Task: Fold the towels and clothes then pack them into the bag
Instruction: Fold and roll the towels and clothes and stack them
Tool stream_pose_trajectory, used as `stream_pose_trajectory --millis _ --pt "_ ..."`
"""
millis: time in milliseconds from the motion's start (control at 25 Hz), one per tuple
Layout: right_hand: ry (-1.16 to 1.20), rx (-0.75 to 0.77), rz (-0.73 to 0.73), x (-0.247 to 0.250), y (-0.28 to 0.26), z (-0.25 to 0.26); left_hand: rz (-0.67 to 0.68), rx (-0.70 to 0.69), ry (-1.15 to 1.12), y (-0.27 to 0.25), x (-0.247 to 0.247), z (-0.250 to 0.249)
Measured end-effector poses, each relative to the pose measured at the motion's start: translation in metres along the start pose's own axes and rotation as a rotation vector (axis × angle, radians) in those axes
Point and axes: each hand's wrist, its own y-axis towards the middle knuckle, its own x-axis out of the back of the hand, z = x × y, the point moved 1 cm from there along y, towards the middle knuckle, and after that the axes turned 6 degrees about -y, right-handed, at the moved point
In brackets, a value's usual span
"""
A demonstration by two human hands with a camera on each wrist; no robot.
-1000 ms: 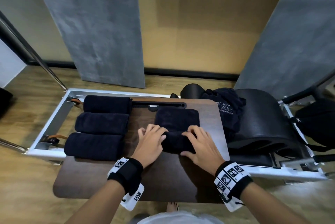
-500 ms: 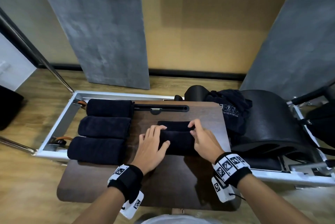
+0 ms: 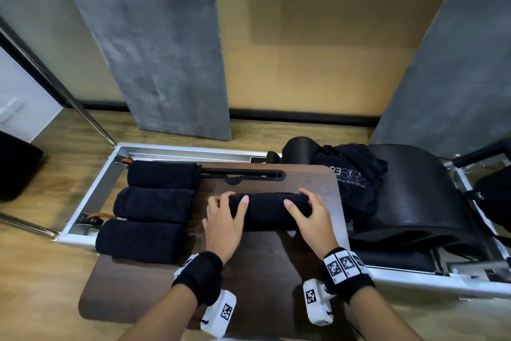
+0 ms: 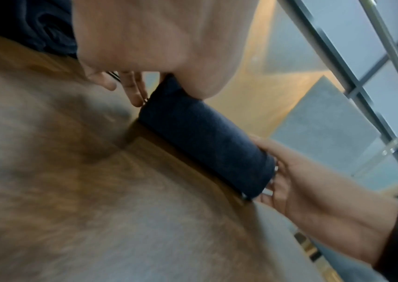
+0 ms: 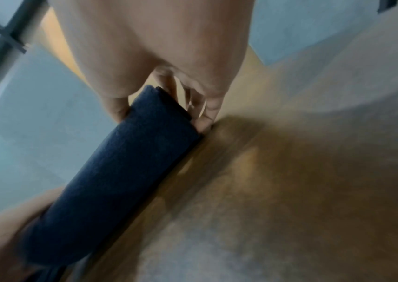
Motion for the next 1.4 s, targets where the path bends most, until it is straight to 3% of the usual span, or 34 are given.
stream_pose_trajectory --millis 160,360,440,520,640,880,1080,1240,1400 --pt "-0.156 -0.138 -0.072 -0.007 0.013 0.008 0.014 0.242 -0.078 0.012 -0.001 -0.013" --pt "-0.195 -0.266 -0.052 -0.011 0.017 0.014 -0.021 0.316 -0.149 0.021 -0.003 -0.019" --pt "-0.089 -0.332 -0.018 -0.012 0.016 0.014 -0.017 0.355 -0.255 0.021 -0.005 -0.019" --pt "0.22 -0.392 0.004 -0.011 0.013 0.017 0.006 0.384 -0.438 0.02 -0.005 -0.023" --pt "0.536 -0.396 -0.044 -0.009 0.007 0.027 -0.032 0.31 -0.593 0.021 0.004 -0.03" --pt "0.674 -0.238 -0.093 -0.037 -0.003 0.086 -0.107 0.114 -0.675 0.031 0.066 -0.027" --pt "0.653 -0.149 -0.015 -0.106 -0.007 0.148 -0.188 0.071 -0.65 0.059 0.15 0.017" --pt "0.564 -0.192 0.07 -0.168 -0.004 0.18 -0.278 0.121 -0.66 0.091 0.204 0.061" --pt "0.476 -0.202 0.058 -0.215 -0.008 0.189 -0.246 0.151 -0.641 0.113 0.228 0.096"
